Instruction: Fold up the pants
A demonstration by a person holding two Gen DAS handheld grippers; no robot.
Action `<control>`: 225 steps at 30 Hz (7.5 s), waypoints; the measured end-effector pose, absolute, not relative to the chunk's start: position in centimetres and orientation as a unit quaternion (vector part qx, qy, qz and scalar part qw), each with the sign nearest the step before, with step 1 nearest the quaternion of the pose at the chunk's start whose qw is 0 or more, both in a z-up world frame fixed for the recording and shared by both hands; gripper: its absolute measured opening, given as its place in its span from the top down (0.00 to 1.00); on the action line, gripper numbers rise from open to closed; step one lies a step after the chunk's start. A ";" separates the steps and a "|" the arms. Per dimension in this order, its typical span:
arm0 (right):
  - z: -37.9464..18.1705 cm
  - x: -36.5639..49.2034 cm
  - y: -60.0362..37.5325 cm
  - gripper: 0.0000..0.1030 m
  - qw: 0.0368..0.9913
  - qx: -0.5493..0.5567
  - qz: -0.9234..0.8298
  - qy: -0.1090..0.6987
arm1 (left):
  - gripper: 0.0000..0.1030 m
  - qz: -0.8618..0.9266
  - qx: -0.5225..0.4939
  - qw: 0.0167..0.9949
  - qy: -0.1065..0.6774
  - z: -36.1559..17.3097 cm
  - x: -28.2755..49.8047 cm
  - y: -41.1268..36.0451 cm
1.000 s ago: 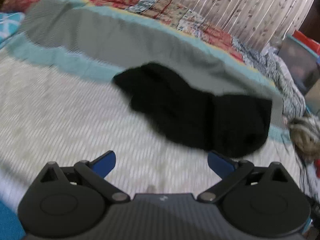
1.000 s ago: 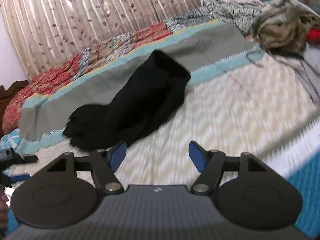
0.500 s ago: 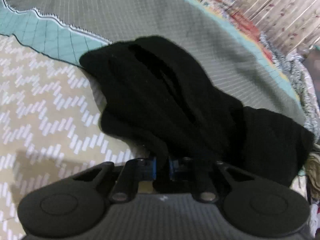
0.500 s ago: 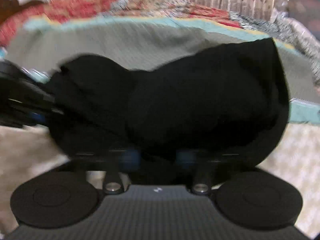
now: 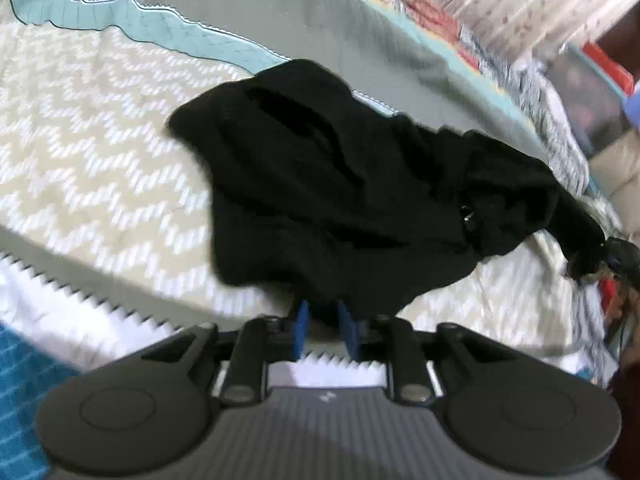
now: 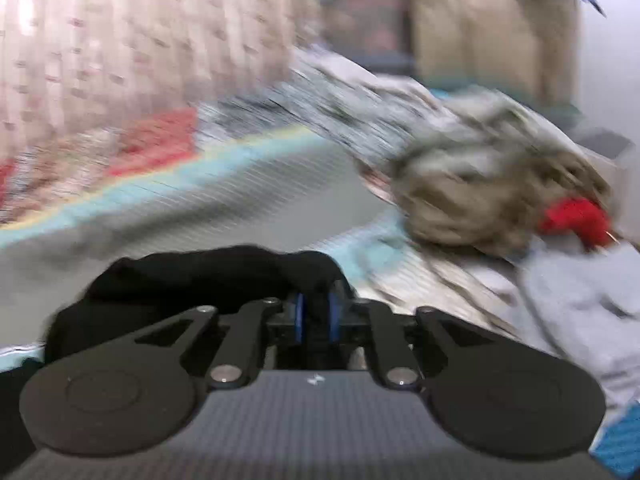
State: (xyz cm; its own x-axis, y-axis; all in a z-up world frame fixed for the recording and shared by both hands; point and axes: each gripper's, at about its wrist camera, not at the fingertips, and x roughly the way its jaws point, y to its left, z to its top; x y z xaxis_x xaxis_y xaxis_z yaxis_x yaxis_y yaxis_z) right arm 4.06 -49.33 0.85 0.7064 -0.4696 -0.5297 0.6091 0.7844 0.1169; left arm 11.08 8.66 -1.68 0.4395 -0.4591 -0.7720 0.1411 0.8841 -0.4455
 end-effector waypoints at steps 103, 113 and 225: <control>-1.6 -1.4 -56.0 0.44 0.874 0.297 -0.234 0.305 | 0.18 -0.063 -0.156 0.890 0.424 2.0 25.7 16.8; -8.3 9.6 -60.1 0.72 0.821 0.322 -0.230 0.412 | 0.17 -0.024 -0.102 0.872 0.478 -6.8 36.0 8.3; 1.0 -4.6 -56.2 0.54 0.864 0.127 -0.356 0.332 | 0.37 0.073 -0.106 0.910 0.394 3.6 8.6 21.9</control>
State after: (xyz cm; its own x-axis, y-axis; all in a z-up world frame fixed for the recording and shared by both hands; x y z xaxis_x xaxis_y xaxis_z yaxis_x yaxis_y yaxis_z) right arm -4.64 -56.16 0.97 0.5259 -0.5317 -0.6639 0.6997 0.7142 -0.0178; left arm 8.57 21.89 3.57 0.6796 0.0499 -0.7319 -0.2164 0.9669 -0.1350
